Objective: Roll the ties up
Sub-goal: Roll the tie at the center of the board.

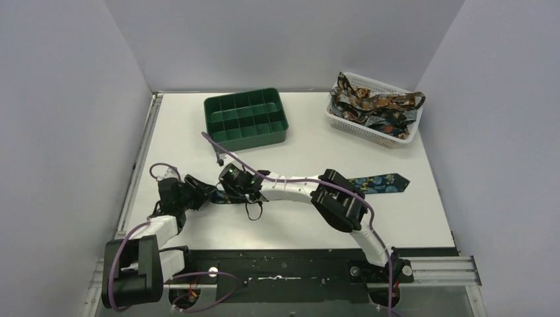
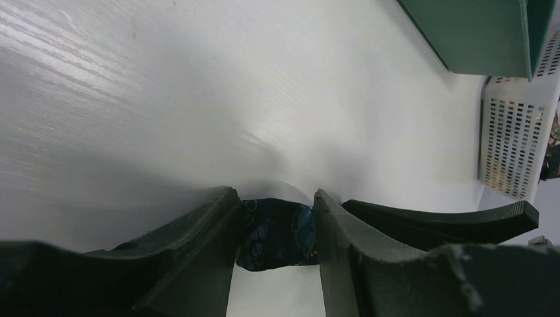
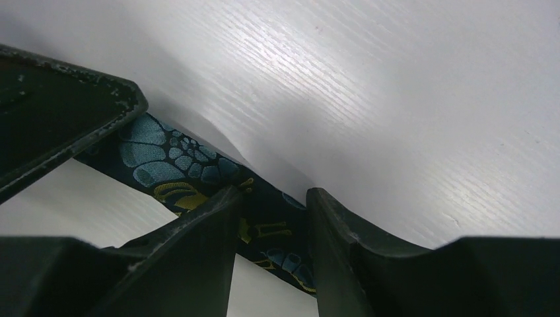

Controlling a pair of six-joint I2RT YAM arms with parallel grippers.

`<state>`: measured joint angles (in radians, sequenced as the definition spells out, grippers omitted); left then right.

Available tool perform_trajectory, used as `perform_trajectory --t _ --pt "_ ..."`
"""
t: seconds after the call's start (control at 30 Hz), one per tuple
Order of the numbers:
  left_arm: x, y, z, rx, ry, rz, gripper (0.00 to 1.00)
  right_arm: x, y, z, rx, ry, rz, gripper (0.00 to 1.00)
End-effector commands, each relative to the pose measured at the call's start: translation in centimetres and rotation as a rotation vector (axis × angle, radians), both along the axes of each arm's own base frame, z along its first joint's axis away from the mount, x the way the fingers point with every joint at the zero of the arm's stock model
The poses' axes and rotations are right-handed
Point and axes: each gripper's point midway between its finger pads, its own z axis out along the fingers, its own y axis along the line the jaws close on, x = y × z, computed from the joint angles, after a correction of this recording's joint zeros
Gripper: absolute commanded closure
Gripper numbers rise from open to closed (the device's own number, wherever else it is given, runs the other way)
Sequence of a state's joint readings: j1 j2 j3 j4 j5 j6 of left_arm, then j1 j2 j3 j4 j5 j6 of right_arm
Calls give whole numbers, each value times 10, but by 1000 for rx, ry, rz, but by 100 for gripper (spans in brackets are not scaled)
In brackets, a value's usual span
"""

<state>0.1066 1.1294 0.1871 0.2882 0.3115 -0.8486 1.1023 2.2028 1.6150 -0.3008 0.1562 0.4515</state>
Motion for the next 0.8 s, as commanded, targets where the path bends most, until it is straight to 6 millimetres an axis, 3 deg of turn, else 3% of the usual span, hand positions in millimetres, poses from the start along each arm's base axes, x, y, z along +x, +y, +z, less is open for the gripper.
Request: perform_trajectory --t 0.0,0.2,0.27,0.43,0.77 --pt "-13 2 -18 28 84 -18 59 3 1 17 -15 -54 -2 59" --pt "-15 -6 -11 0 72 -61 63 9 -3 22 -15 -84 -40 59" --pt "-18 -3 -10 10 92 -38 52 15 -8 24 -18 -92 -75 59" --pt "-23 12 -5 68 110 36 45 17 -10 28 26 -73 -75 59" --pt "-21 -6 -8 -37 111 -11 43 7 -6 22 19 -68 -39 59"
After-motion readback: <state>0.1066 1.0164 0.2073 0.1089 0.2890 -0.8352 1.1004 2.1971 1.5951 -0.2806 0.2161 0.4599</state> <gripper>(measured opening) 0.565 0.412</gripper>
